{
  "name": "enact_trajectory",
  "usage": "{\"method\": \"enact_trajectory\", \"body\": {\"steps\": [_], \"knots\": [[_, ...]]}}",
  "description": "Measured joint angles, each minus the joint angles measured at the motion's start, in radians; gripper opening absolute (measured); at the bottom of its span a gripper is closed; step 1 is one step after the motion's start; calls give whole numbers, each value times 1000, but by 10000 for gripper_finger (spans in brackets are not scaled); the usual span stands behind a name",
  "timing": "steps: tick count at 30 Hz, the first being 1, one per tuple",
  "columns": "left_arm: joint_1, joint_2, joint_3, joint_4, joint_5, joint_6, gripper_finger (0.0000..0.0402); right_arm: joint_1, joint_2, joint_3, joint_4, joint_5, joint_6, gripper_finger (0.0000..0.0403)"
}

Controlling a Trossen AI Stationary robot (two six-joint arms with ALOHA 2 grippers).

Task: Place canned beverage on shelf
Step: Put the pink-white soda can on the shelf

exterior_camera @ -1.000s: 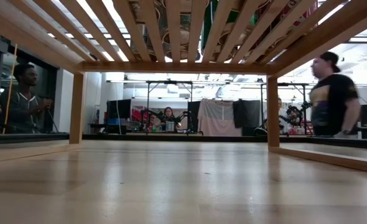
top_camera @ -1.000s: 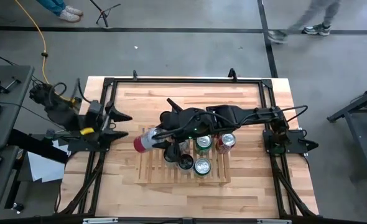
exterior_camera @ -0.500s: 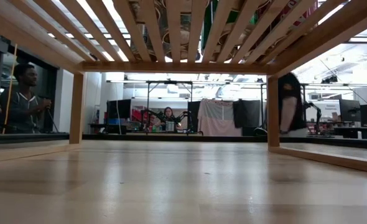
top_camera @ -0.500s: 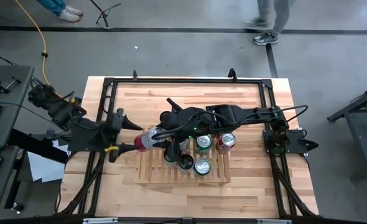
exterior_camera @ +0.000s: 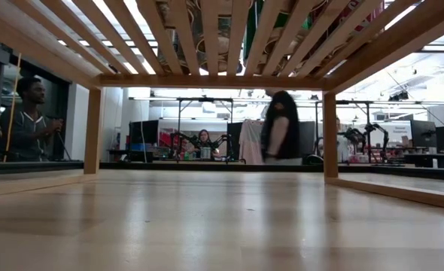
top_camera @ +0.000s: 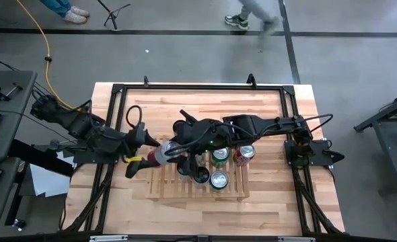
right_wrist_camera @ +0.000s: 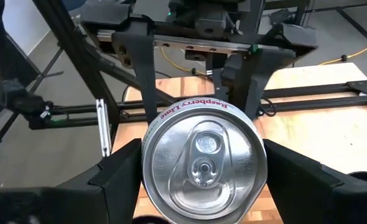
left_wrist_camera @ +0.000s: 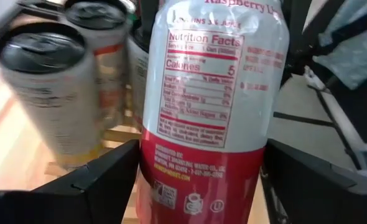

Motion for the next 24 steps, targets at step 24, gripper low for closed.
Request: {"method": "enact_trajectory", "body": {"steps": [24], "knots": [[43, 36, -11, 25, 78, 50, 326, -2, 15, 0, 21, -9, -28, 278]]}}
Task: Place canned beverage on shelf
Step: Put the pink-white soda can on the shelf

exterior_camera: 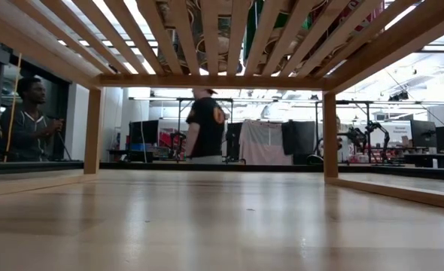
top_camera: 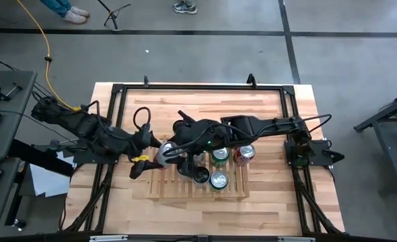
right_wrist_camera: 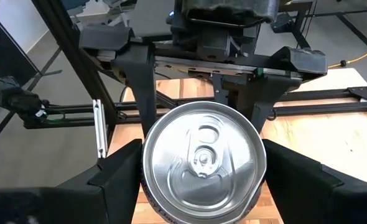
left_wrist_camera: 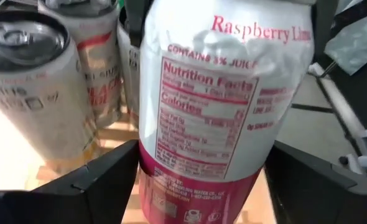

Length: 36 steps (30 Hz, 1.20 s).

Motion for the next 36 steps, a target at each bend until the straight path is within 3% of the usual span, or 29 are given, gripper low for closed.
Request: {"method": "enact_trajectory", "body": {"steps": [8, 20, 36], "knots": [[-8, -5, -36, -31, -9, -26, 326, -3, 42, 0, 35, 0, -1, 278], [-28, -4, -164, 80, -29, -59, 326, -13, 78, -1, 3, 8, 9, 278], [-30, -5, -162, 21, -65, -61, 326, -16, 110, 3, 39, 25, 8, 278]]}}
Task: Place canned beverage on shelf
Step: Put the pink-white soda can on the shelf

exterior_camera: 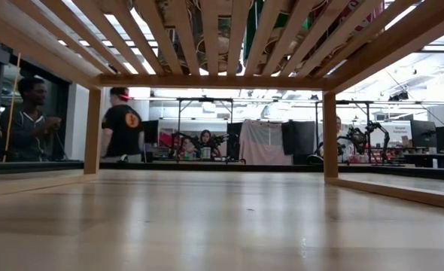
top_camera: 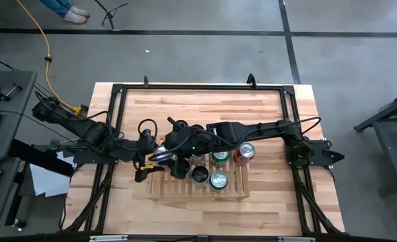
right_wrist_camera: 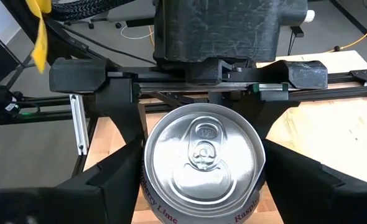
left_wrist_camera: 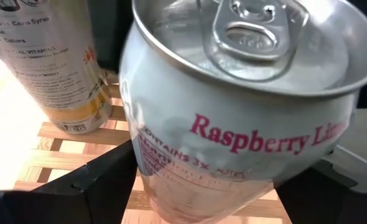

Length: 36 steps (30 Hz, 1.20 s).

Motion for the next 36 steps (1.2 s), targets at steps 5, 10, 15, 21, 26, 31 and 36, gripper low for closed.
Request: {"method": "enact_trajectory", "body": {"steps": [5, 10, 15, 21, 26, 31, 36], "knots": [[0, 0, 0, 0, -3, 5, 325, 0, 0, 0, 0, -10, -3, 289], [0, 0, 0, 2, -3, 7, 304, 0, 0, 0, 1, -16, -3, 293], [0, 0, -1, 7, -4, 7, 274, 0, 0, -2, 7, -19, -3, 295], [-7, 0, -1, 7, -8, 7, 274, 0, 0, -2, 10, -21, -3, 296], [-19, 0, -1, -5, -14, 6, 274, 0, -9, -5, 9, -24, -3, 296], [-21, 0, -1, -8, -15, 7, 274, -4, -14, -6, 6, -26, -4, 296], [-21, 0, -1, -11, -19, 7, 274, -4, -15, -6, 5, -27, -5, 296]]}}
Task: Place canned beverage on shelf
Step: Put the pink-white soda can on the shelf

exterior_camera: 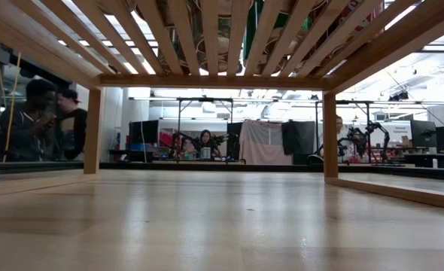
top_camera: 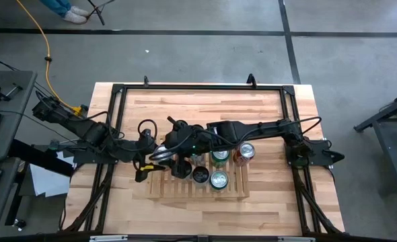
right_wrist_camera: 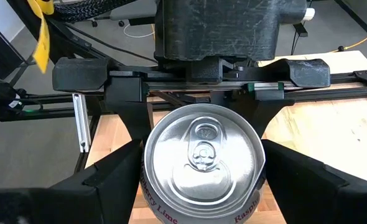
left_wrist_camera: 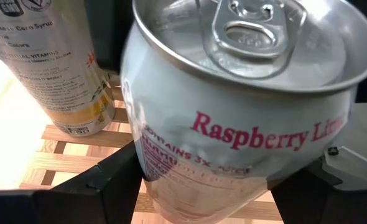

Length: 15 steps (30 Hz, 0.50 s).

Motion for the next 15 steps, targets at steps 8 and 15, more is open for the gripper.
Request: {"method": "enact_trajectory", "body": {"steps": [8, 15], "knots": [[0, 1, -3, -22, 8, 2, 274, -9, -6, 1, 32, 11, 92, 296], [-1, 2, -3, -17, 16, -8, 274, -18, -11, 3, 49, -38, 104, 296]]}}
